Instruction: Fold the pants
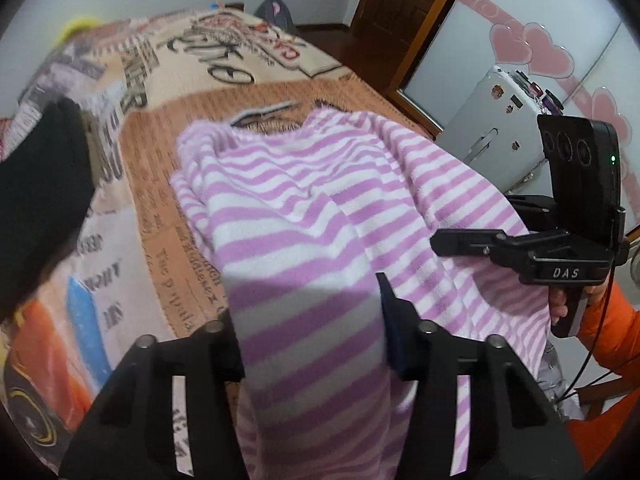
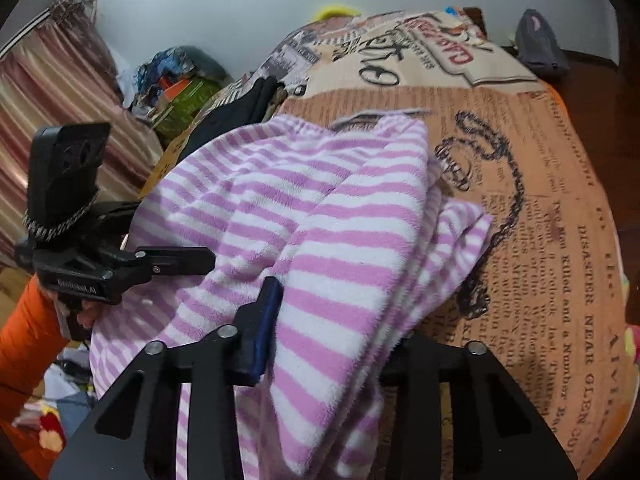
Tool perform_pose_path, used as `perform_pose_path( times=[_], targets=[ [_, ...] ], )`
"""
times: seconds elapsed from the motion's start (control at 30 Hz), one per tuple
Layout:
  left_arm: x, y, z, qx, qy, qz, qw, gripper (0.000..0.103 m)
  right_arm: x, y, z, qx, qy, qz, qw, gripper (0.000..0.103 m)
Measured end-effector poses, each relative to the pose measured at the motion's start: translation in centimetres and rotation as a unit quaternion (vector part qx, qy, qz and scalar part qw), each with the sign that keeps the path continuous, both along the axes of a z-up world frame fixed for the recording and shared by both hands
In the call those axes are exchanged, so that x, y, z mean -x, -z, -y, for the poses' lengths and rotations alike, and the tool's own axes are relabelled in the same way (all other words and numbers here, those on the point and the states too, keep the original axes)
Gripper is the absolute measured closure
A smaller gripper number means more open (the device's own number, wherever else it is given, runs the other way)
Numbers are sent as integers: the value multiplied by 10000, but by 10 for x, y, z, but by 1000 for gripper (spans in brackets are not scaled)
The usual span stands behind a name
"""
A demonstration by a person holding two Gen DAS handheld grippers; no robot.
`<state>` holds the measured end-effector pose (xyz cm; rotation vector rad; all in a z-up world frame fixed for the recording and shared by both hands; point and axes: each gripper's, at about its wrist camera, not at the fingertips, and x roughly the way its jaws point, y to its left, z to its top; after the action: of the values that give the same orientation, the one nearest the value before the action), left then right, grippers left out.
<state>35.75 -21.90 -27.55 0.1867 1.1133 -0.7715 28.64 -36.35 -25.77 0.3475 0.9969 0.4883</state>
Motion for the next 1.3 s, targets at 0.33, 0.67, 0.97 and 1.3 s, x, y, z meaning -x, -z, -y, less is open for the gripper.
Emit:
perform_pose_path(
  times=[0.33,0.67,0.97,1.3],
  targets=[
    [17,-52,-14,303,-267,568,9976,60,7,-49,-13,309,36,681,9972,76],
    [13,-120,-55,612,-683,1451,9852,60,-8,-115,-42,453,-89,1518,9873,76],
    [-18,-156,-123,698,-1292,1941,9699,60,-50,-155,-101,510,-443,2176,9737,76],
    [-72,-149,-201,421,-2015,2013,9576,60,-115,-147,-172,228,-831,2206,9716,76]
  ],
)
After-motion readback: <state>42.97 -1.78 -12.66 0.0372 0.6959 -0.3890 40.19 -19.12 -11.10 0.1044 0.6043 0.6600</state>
